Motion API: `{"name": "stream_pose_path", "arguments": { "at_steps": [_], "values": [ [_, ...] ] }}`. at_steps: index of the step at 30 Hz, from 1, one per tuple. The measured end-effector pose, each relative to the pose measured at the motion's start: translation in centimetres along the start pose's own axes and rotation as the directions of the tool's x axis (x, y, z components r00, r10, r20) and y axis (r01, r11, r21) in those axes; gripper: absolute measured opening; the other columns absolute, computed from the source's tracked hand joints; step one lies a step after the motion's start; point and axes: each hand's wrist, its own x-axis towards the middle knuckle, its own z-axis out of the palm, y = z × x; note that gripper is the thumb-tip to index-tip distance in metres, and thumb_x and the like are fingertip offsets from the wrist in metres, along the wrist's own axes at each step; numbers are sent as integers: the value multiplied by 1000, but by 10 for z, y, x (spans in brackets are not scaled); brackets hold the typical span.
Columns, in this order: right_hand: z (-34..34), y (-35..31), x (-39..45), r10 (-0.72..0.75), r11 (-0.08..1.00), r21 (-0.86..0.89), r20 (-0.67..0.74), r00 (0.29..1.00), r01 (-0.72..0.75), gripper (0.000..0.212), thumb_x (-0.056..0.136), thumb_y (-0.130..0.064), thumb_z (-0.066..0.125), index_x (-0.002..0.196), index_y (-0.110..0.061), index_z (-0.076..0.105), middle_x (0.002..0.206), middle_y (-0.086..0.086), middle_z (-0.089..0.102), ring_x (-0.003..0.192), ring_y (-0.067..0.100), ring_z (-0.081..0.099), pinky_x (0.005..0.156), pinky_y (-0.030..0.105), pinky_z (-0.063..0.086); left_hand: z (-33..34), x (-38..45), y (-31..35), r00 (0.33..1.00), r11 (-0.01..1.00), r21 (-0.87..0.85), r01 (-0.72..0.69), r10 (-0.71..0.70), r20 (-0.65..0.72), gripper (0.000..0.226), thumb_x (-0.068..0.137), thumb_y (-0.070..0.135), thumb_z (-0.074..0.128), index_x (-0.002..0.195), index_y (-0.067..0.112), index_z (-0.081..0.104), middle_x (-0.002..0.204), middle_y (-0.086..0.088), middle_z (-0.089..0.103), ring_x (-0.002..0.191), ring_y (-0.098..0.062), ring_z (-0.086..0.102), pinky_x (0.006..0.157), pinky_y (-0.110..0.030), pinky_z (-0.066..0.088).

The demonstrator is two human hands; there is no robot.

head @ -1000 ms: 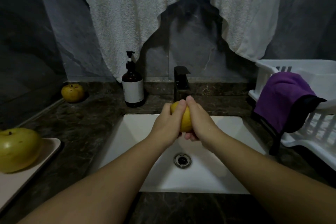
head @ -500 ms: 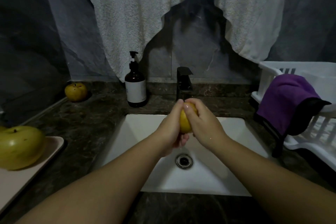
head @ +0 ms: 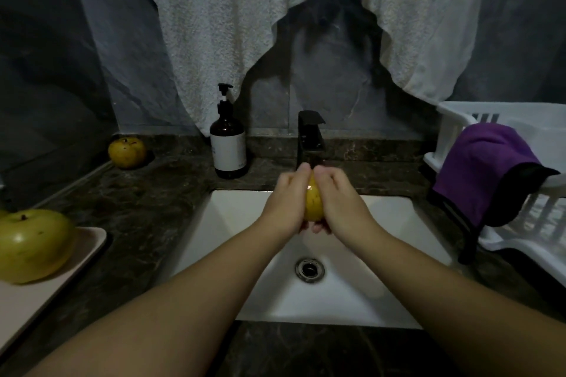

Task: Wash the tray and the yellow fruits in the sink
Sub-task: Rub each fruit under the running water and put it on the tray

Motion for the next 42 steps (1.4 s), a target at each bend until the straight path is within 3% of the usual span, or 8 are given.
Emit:
{"name": "stream_pose_path", "arguments": {
  "at_steps": [8, 12, 17, 21, 26, 32, 38, 42],
  "values": [
    [2, -4, 2, 175, 945, 261, 107, 979, -197, 46, 97, -72, 35, 129, -41, 46, 100, 12, 67, 64, 19, 70, 53, 31, 52, 0, 3, -4, 970, 977, 113, -180, 195, -146, 53, 95, 75, 44, 120, 29, 54, 106, -4, 69, 84, -14, 68, 64, -31, 55],
    [-8, 2, 3, -214, 958, -194, 10, 977, 211, 49, 94, -71, 39, 136, -48, 44, 128, -9, 49, 103, 10, 57, 78, 34, 54, -2, -6, 3, 942, 933, -167, 318, -290, 171, 80, 83, 90, 44, 105, 17, 65, 68, -4, 63, 52, -15, 59, 47, -22, 47],
    [-2, -7, 3, 192, 943, 252, 124, 974, -218, 55, 97, -74, 32, 124, -31, 55, 88, 10, 73, 63, 20, 69, 45, 26, 45, -1, 2, -4, 937, 925, 250, -286, 325, -128, 50, 91, 79, 44, 107, 33, 55, 97, 3, 70, 83, -11, 69, 72, -38, 58],
    [-11, 3, 2, -295, 910, -298, 20, 955, 287, 46, 93, -72, 38, 131, -47, 48, 123, -12, 52, 100, 6, 56, 71, 27, 48, -2, -7, 4, 926, 922, -180, 343, -300, 228, 76, 85, 89, 44, 101, 18, 68, 64, -3, 62, 49, -13, 60, 46, -21, 49],
    [-2, -8, -1, 397, 721, 437, 376, 837, -538, 74, 89, -82, 41, 122, -19, 61, 67, 9, 67, 48, 16, 61, 40, 22, 41, -2, 2, -5, 921, 882, 337, -328, 378, -92, 47, 85, 76, 47, 109, 36, 55, 104, 5, 65, 93, -13, 66, 80, -40, 59],
    [-9, 4, 1, -223, 963, -154, 21, 975, 223, 41, 94, -65, 48, 129, -43, 49, 124, -3, 53, 98, 11, 60, 75, 31, 54, -1, -6, 3, 923, 908, -197, 370, -336, 188, 78, 81, 91, 45, 91, 17, 70, 71, -7, 64, 59, -16, 59, 55, -25, 48],
    [3, -13, -4, 292, 863, 361, 213, 932, -353, 54, 92, -78, 38, 123, -36, 54, 86, 11, 68, 59, 19, 65, 44, 26, 45, -1, 4, -3, 941, 928, 228, -293, 322, -101, 39, 94, 71, 43, 107, 36, 55, 109, -2, 67, 93, -17, 67, 77, -38, 57],
    [-12, 0, -1, -299, 891, -339, 59, 952, 301, 49, 89, -76, 31, 132, -56, 41, 121, -14, 45, 96, 4, 53, 70, 28, 48, -2, -4, 0, 916, 907, -199, 371, -322, 241, 79, 84, 89, 45, 99, 16, 69, 70, -7, 61, 53, -16, 59, 47, -23, 48]
  ]
}}
